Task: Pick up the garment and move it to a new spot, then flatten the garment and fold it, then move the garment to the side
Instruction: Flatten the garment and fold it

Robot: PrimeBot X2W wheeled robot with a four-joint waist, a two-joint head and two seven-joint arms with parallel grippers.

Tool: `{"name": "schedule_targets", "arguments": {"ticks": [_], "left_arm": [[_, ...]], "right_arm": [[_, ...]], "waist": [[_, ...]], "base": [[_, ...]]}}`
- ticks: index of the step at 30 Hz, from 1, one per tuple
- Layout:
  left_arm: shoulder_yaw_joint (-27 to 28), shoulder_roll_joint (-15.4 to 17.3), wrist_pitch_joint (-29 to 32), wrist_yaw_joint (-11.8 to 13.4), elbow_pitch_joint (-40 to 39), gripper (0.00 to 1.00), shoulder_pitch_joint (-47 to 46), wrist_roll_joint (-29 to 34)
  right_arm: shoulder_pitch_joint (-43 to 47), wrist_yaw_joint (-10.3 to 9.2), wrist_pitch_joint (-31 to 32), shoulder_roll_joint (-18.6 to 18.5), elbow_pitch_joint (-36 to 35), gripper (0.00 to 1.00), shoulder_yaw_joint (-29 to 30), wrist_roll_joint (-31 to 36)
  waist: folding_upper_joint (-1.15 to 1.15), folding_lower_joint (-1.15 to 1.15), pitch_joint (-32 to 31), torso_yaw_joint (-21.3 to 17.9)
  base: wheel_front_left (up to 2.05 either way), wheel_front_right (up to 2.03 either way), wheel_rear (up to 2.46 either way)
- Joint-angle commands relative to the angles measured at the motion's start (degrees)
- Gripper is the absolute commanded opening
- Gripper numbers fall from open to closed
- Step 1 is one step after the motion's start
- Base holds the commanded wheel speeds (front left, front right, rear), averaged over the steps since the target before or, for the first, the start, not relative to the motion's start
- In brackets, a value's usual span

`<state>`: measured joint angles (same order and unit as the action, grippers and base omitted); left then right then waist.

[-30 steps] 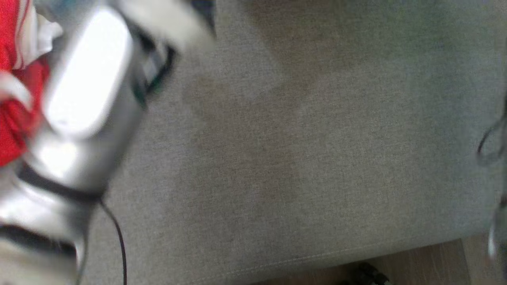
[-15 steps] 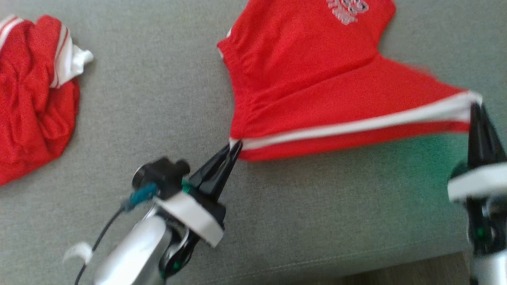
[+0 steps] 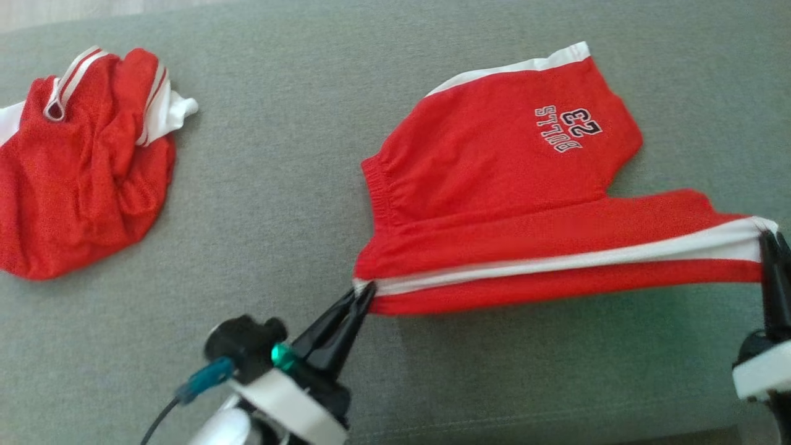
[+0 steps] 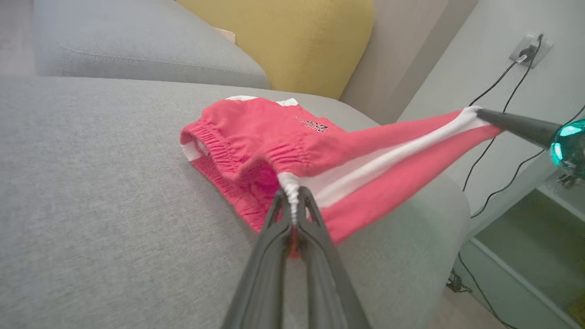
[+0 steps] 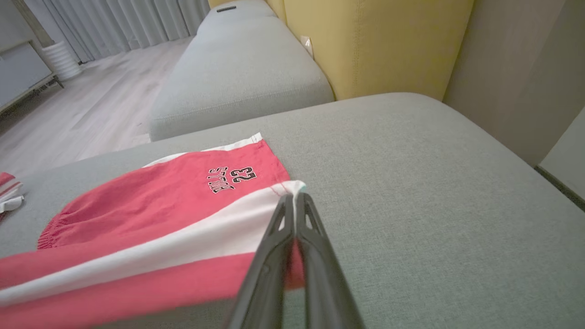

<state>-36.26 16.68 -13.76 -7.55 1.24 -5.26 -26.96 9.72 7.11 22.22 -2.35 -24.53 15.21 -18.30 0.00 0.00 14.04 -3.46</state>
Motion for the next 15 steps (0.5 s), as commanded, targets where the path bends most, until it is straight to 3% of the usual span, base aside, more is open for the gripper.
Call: {"name": "schedule_targets", "arguments": {"ticks": [1,6,9,15], "left_arm": [[1.6,-0.3,0.5,0.2,-1.7,0.00,-3.0,-0.8],[-0.2,-6.2,4.6,0.1,1.5,0.00,-10.9,-6.5],[-0.4,-9.4,8.5,0.1,4.0,0.00,-14.8,-13.4],[1.6,-11.4,12.9,0.1,7.7,0.00,-21.9,-23.9]], "right_arm": [[-2.7,0.37,1.0,-0.8,-2.0,0.00,-0.8,0.3],[-10.8,0.37,6.3,-2.2,3.4,0.00,-0.4,1.2],[-15.8,0.37,9.0,-4.7,7.2,0.00,-0.5,0.5],[-27.1,0.37,14.5,-9.6,16.2,0.00,-1.5,-2.2]], "waist": [[0.00,0.00,0.3,0.4],[0.00,0.00,2.4,2.3],[0.00,0.00,3.6,3.0],[0.00,0.00,5.3,4.1]], "base": [[0.00,0.00,0.00],[0.00,0.00,0.00],[0.00,0.00,0.00],[0.00,0.00,0.00]]}}
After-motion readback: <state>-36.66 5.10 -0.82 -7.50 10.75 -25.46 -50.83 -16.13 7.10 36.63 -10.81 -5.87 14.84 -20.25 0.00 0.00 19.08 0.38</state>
